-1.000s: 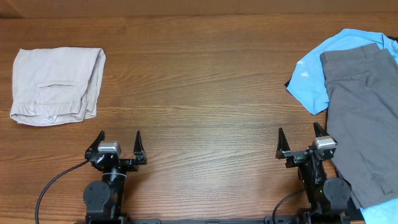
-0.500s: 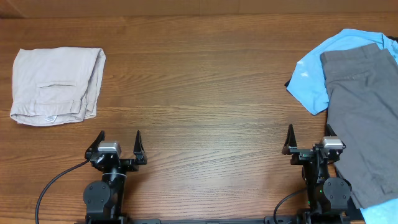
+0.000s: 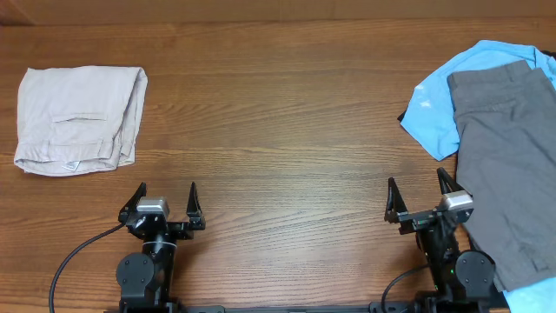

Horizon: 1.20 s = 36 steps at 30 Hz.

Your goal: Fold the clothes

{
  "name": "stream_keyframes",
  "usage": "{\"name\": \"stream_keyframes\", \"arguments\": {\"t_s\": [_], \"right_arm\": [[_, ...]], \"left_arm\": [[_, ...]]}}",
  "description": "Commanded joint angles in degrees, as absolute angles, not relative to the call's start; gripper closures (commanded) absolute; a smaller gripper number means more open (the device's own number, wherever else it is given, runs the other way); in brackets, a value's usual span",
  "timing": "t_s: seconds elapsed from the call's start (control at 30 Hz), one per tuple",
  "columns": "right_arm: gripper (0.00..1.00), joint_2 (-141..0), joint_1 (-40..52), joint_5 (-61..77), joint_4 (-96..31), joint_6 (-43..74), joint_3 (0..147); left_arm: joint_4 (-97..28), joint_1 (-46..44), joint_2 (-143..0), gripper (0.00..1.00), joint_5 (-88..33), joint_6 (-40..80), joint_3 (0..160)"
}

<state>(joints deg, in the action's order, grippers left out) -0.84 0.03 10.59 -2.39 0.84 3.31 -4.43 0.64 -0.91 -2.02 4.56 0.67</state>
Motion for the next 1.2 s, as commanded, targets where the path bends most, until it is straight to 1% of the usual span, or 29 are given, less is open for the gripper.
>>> {"name": "stream_keyframes", "arguments": {"t_s": [0.0,0.13,0.27,0.57,0.67,0.8,0.93,1.07,1.17], "right_arm": [[0.0,-0.2,-0.1,12.1,-4.0,7.8,12.4],[0.0,-2.0,-0.1,10.5,-12.5,7.7,26.0],[0.0,-7.2,-0.1,10.1,-20.4,7.7,39.5],[0.0,-27.0,-0.1,5.9,-39.9,7.1,66.8],[0.0,-35.1,-0.1,2.2,-45.9,7.0,74.1],[0.0,-47.2,-0.1,-0.5,-54.6,2.8,82.8],[0.0,-63.3,-0.1,-5.5,-62.4,2.6,93.0],[0.0,-77.8,-0.1,-9.9,-65.3,2.6,102.2],[0.0,-85.3,-0.1,-12.0,-63.4,2.6,104.2]], "left_arm": [[-4.3,1.1,-0.3,0.0,-1.5,5.6,0.3],[-4.3,1.1,-0.3,0.0,-1.5,5.6,0.3],[-4.3,1.1,-0.3,0.0,-1.5,5.6,0.3],[-4.3,1.1,-0.3,0.0,-1.5,5.6,0.3],[-4.3,1.1,-0.3,0.0,-1.5,5.6,0.3],[-4.3,1.1,-0.3,0.0,-1.5,5.6,0.3],[-4.3,1.1,-0.3,0.0,-1.5,5.6,0.3],[-4.3,1.1,-0.3,0.0,-1.5,5.6,0.3],[-4.3,1.1,-0.3,0.0,-1.5,5.6,0.3]]}}
